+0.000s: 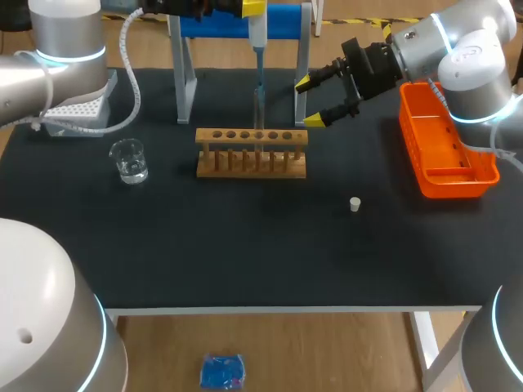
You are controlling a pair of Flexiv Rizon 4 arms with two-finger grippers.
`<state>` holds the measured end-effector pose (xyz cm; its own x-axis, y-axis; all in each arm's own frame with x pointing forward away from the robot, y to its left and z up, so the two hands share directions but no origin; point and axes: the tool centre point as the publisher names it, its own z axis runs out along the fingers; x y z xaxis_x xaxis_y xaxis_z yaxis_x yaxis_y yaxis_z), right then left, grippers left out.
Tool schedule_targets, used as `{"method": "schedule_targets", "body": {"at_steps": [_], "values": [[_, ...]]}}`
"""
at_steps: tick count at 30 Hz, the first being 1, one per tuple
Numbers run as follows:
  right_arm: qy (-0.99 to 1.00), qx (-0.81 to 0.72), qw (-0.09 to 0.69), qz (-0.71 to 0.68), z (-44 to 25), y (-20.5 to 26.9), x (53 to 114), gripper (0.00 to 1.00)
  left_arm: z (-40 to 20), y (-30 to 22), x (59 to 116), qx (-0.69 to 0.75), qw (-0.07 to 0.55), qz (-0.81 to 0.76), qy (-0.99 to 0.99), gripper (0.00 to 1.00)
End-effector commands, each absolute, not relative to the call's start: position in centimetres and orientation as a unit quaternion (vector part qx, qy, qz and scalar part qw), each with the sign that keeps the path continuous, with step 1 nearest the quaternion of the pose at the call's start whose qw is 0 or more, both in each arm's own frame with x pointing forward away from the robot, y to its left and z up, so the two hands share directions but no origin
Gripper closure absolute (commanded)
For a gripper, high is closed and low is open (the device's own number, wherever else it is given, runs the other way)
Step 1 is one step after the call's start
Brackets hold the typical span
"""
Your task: Invert the test tube, pick up the pipette, mount the tip to pipette, aspirate from beaker and dispense into the tube, eject the tip, return the pipette, and cap with the stopper.
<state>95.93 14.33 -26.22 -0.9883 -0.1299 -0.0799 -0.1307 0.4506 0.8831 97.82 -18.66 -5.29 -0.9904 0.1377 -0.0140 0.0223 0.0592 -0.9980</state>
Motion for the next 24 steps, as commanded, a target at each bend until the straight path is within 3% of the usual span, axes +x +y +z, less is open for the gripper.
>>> {"method": "schedule_targets", "body": {"at_steps": [1, 24], "values": [[0.852, -0.077, -0.001, 0.517, -26.15, 14.26, 96.03, 0.0, -5.42, -18.72, 97.7, -0.055, 0.04, 0.684, -0.727, 1.0], [0.852, -0.077, -0.001, 0.517, -26.15, 14.26, 96.03, 0.0, -6.41, -18.81, 97.64, -0.052, 0.038, 0.682, -0.729, 1.0]]}}
